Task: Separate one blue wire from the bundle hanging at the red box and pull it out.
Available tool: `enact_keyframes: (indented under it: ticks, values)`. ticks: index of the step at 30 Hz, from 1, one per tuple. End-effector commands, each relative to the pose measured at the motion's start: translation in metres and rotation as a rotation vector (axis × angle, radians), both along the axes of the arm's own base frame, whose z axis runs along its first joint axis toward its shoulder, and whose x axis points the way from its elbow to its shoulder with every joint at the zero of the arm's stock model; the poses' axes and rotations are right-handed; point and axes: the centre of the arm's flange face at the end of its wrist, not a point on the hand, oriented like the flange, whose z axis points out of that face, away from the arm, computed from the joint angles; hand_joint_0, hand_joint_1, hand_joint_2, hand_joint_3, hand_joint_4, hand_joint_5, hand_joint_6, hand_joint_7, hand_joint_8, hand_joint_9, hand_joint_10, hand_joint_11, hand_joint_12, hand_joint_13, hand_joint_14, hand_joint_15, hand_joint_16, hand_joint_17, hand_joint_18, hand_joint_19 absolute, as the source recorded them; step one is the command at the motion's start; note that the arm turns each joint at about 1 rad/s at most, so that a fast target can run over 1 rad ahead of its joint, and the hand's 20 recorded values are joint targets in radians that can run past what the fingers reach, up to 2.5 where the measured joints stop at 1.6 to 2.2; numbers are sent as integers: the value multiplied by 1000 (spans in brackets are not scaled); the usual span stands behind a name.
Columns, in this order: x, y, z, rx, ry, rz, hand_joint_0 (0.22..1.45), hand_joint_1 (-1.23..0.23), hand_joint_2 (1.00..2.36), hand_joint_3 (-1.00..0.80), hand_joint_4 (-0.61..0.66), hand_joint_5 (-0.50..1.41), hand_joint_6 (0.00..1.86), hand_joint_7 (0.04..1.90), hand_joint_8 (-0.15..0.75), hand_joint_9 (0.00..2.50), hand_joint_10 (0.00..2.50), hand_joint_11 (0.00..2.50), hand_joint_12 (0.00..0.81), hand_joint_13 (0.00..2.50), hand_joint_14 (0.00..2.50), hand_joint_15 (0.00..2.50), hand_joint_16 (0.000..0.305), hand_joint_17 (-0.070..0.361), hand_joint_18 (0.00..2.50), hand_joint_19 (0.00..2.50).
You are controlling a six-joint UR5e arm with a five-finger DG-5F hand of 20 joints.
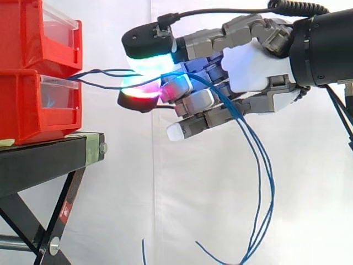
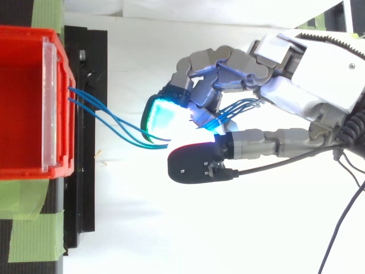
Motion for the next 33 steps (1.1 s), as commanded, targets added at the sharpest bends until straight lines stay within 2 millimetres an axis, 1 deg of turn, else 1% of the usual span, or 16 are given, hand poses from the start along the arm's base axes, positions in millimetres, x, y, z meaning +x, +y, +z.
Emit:
enact_keyframes:
  ticks: [1,2,4,5,7,10,18,24,28,30,33]
  values:
    - [0,0,0,1,-1,0,726,-833,1027,-30,235,-251,838,1047,303,455,890,1506,323,474,1301,1330,33,75,545,847]
    - [0,0,0,0,0,0,735,-849,1029,-44,233,-252,838,1053,303,448,893,1513,327,470,1307,1342,33,75,541,844]
    - [0,0,0,0,0,0,762,-896,1028,-102,182,-260,838,1056,302,404,867,1535,323,444,1312,1357,33,75,512,825]
    - [0,0,0,-1,1,0,771,-894,1027,-131,168,-269,848,1045,290,334,1000,1471,317,367,1434,1295,32,72,439,846]
    - [0,0,0,0,0,0,785,-937,1025,-171,156,-273,842,1060,286,286,974,1472,299,314,1434,1291,31,69,393,765]
    - [0,0,0,-1,1,0,803,-966,1023,-206,147,-277,834,1069,284,227,937,1455,287,265,1468,1266,28,63,335,683]
    - [0,0,0,1,1,0,821,-984,1022,-233,135,-282,825,1078,275,155,889,1475,282,209,1520,1228,25,57,273,636]
    - [0,0,0,1,1,0,812,-996,1021,-236,150,-285,807,1089,278,123,858,1484,278,183,1498,1212,25,55,244,573]
    - [0,0,1,1,-1,0,809,-1002,1021,-239,151,-285,804,1098,276,109,836,1475,279,178,1481,1218,25,55,235,579]
    - [-1,0,0,1,0,-2,779,-987,1021,-234,161,-283,803,1088,281,120,839,1495,280,193,1451,1235,25,56,255,581]
    - [0,0,0,0,2,-2,725,-957,1018,-278,179,-278,801,1076,291,166,859,1468,287,233,1429,1258,26,59,307,601]
